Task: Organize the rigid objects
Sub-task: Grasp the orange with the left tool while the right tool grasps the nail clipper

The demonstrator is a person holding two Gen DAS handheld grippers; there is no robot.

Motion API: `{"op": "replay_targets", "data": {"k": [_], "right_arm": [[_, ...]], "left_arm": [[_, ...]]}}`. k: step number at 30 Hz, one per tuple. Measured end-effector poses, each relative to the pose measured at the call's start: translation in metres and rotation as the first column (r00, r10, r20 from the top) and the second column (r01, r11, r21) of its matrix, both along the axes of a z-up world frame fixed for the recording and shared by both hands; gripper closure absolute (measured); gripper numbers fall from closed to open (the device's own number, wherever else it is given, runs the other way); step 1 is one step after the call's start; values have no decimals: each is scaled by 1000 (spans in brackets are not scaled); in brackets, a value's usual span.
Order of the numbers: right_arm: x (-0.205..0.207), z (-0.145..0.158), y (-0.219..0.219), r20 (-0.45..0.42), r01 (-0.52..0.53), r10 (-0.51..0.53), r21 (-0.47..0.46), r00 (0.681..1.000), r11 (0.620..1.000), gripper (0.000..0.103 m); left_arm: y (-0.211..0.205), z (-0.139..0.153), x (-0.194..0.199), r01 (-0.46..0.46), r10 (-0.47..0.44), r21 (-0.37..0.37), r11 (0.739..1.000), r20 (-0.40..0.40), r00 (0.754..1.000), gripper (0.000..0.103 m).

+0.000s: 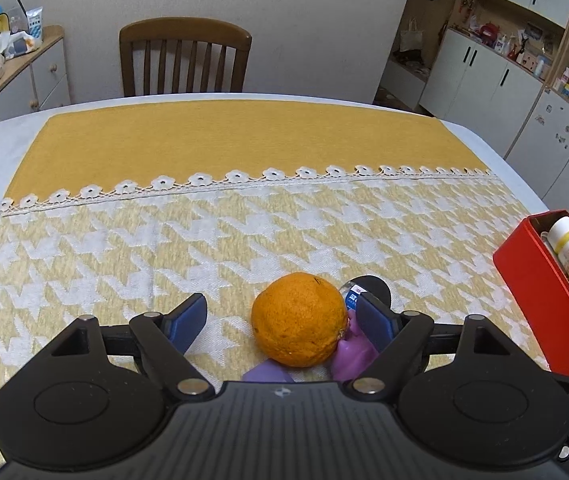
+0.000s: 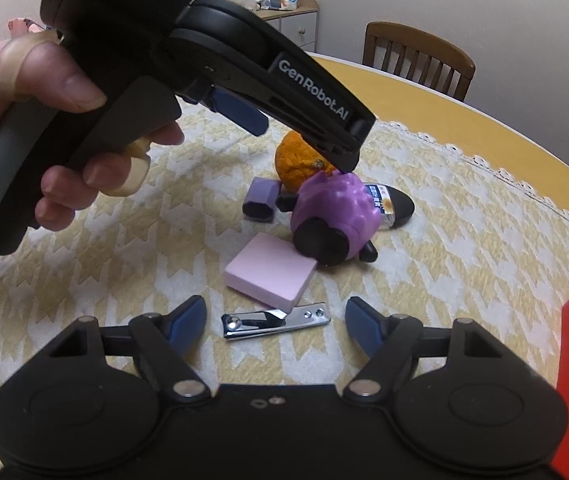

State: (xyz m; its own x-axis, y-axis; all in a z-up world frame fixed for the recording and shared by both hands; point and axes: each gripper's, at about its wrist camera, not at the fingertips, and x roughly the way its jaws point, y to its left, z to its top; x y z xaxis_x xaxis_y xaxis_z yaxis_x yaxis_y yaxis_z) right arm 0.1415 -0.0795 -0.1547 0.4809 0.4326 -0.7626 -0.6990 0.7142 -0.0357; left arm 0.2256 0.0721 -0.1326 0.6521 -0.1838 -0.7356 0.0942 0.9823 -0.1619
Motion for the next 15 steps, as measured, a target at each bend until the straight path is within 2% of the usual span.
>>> {"op": "replay_targets", "data": {"k": [6,8,10,15], "right_arm": [[-4,1,2,3,-10,10,10,1000,1000,36],[-4,2,2,-2,-7,7,13,1000,1000,39],[-6,3,2,1,-11,11,14,1000,1000,45],[-9,4,3,13,-17,17,6,1000,1000,46]], "left_arm": [[1,2,2,10,-11,-47,999,-13,1000,42],[1,3,2,11,-12,-60,998,-17,1000,51],[0,4,3,13,-14,-59,998,-18,1000,51],[0,5,3,5,-7,-57,998,-23,1000,52]]}}
